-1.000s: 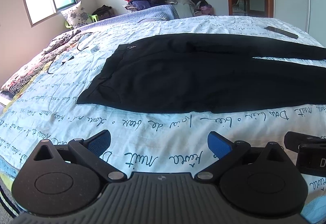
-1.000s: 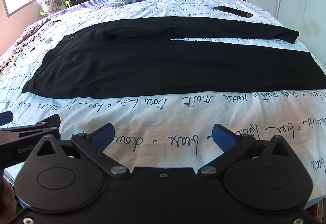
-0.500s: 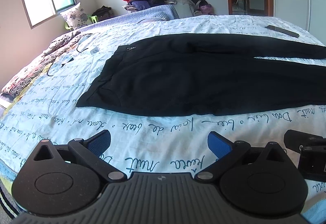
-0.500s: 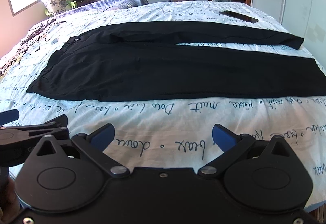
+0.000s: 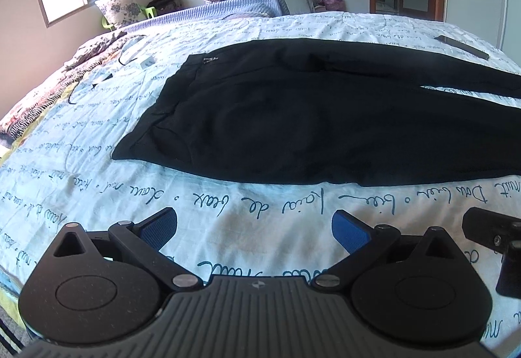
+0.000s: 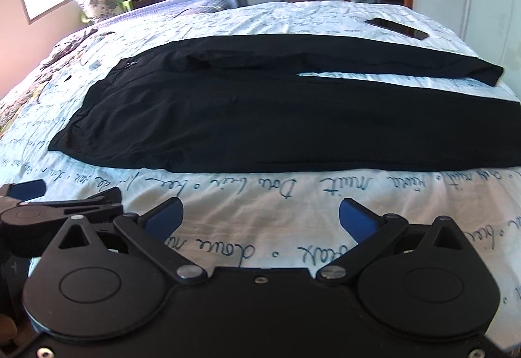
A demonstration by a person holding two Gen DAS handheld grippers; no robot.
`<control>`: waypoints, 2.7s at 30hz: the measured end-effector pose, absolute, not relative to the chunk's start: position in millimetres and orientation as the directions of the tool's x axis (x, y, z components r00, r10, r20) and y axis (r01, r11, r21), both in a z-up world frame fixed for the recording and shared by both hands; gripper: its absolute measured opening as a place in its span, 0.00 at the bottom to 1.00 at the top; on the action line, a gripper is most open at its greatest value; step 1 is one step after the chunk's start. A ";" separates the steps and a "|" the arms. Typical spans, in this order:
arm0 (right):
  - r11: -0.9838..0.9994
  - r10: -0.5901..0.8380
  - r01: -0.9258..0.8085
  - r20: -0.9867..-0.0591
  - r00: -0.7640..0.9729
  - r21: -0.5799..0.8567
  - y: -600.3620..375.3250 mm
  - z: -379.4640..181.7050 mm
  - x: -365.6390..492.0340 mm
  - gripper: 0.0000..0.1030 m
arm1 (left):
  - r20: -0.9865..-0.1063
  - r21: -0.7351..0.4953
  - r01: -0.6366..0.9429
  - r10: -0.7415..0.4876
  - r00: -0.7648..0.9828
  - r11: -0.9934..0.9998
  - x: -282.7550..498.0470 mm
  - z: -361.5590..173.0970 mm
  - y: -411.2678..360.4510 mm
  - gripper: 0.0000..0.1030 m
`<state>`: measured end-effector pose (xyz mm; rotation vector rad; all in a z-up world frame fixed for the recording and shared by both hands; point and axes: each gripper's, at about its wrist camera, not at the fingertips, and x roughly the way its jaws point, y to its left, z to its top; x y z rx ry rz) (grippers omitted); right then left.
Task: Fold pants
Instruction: 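Grasp the trouser waistband with the right tool while the left tool grasps the waistband beside it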
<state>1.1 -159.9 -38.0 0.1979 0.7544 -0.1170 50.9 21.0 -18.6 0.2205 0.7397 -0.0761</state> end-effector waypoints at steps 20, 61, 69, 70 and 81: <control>0.954 0.054 -0.202 -0.534 0.844 -0.223 -143.9 16.3 192.1 1.00 | -0.636 0.123 0.033 0.054 0.770 0.992 199.8 16.9 119.8 0.99; 0.758 0.406 -0.651 -0.805 0.433 0.032 -169.8 -48.9 465.0 0.11 | -0.738 -0.152 0.618 -0.504 0.448 0.771 511.9 -49.1 132.3 0.51; 0.773 0.254 -0.588 -0.732 0.632 -0.239 -148.9 -33.9 444.2 0.06 | -0.669 0.031 0.552 -0.393 0.631 0.833 480.8 -25.7 118.6 0.40; 0.769 0.226 -0.568 -0.705 0.672 -0.295 -144.7 -30.9 440.6 0.06 | -0.646 0.060 0.544 -0.383 0.661 0.837 477.7 -22.9 116.9 0.40; 0.614 0.137 -0.425 -0.440 0.887 -0.665 -105.3 -3.6 333.6 0.05 | -0.516 0.188 0.481 -0.330 0.790 0.856 423.3 7.1 125.6 0.41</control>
